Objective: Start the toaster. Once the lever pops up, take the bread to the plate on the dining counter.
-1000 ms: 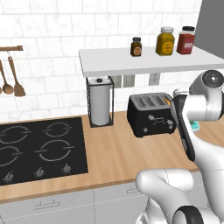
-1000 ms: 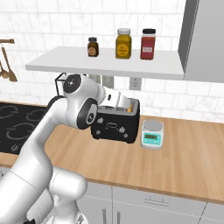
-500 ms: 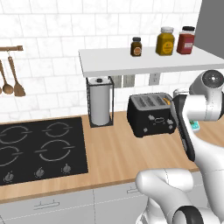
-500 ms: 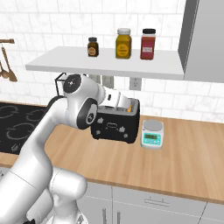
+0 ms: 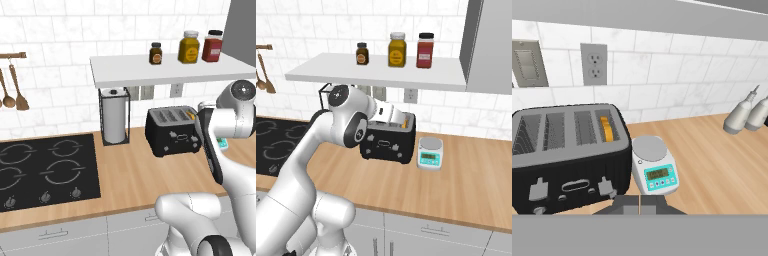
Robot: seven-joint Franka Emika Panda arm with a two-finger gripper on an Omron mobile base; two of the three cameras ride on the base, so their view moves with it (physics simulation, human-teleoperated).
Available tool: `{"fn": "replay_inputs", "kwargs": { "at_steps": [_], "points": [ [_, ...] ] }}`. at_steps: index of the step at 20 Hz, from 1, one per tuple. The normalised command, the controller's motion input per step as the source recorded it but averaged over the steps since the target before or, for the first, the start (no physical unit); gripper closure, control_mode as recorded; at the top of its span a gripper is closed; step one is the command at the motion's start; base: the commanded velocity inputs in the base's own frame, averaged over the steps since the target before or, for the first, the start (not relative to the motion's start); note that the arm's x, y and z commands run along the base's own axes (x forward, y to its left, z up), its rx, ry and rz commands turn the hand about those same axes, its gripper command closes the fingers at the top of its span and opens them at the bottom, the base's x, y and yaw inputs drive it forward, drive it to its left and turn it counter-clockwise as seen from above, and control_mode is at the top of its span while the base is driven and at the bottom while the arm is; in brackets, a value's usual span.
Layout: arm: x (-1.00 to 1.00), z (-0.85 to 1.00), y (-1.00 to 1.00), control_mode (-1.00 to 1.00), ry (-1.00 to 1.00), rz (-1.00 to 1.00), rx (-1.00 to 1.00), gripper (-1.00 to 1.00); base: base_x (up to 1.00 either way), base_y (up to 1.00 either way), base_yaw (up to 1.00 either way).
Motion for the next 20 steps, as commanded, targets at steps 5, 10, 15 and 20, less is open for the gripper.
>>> {"fn": "replay_inputs", "kwargs": {
  "at_steps": [5,10,15,20],
  "points": [
    [0.00,0.00,0.00,-1.00,0.00,0.00,0.00,1.00,0.00,0.00,0.00],
    [0.00,0.00,0.00,-1.00,0.00,0.00,0.00,1.00,0.00,0.00,0.00],
    [0.00,0.00,0.00,-1.00,0.00,0.00,0.00,1.00,0.00,0.00,0.00],
    [0.00,0.00,0.00,-1.00,0.00,0.00,0.00,1.00,0.00,0.00,0.00]
  ]
}}
